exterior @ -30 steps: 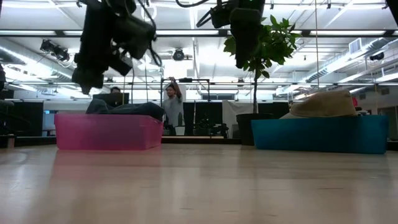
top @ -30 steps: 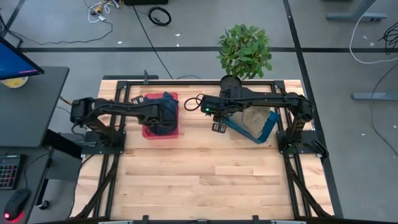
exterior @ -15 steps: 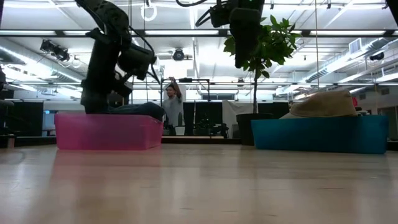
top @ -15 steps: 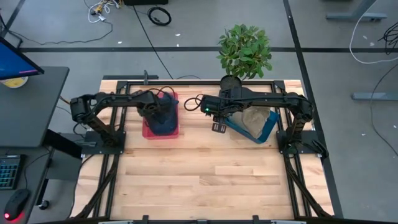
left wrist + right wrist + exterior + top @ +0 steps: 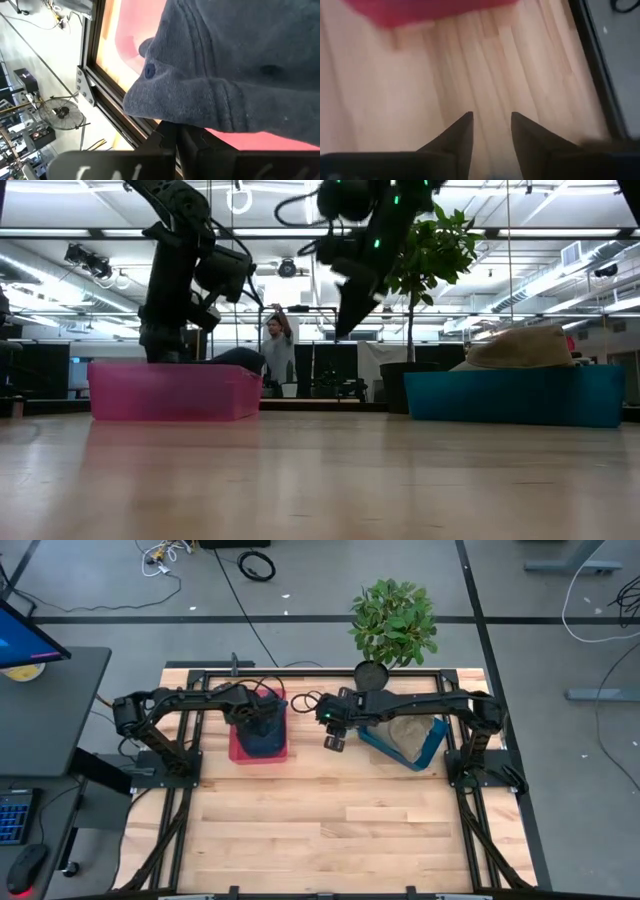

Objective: Pick & Place hat
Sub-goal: Put the blue cap into the red bin, then return to Home Position

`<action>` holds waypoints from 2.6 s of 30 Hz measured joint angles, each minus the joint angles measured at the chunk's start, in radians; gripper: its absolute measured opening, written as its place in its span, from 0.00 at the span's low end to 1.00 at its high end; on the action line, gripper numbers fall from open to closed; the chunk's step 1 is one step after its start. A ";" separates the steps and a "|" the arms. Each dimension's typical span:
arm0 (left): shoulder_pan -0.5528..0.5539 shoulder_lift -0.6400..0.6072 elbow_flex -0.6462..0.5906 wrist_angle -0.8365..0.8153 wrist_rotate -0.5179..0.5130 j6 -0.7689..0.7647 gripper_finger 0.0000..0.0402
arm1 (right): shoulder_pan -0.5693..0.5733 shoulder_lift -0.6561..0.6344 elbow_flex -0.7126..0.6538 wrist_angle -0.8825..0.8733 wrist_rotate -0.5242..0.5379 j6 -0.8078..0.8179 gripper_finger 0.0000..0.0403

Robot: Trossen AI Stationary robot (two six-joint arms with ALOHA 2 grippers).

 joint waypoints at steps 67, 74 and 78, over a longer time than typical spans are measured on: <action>-0.140 0.002 0.000 0.707 0.192 0.012 0.01 | 0.118 -0.373 -0.241 -0.025 0.202 0.181 0.02; -0.224 -0.260 0.000 0.639 0.191 0.013 0.01 | 0.130 -0.444 -0.241 -0.066 0.202 0.191 0.03; -0.268 -0.435 0.002 0.637 0.190 0.021 0.01 | 0.162 -0.534 -0.241 -0.077 0.199 0.184 0.03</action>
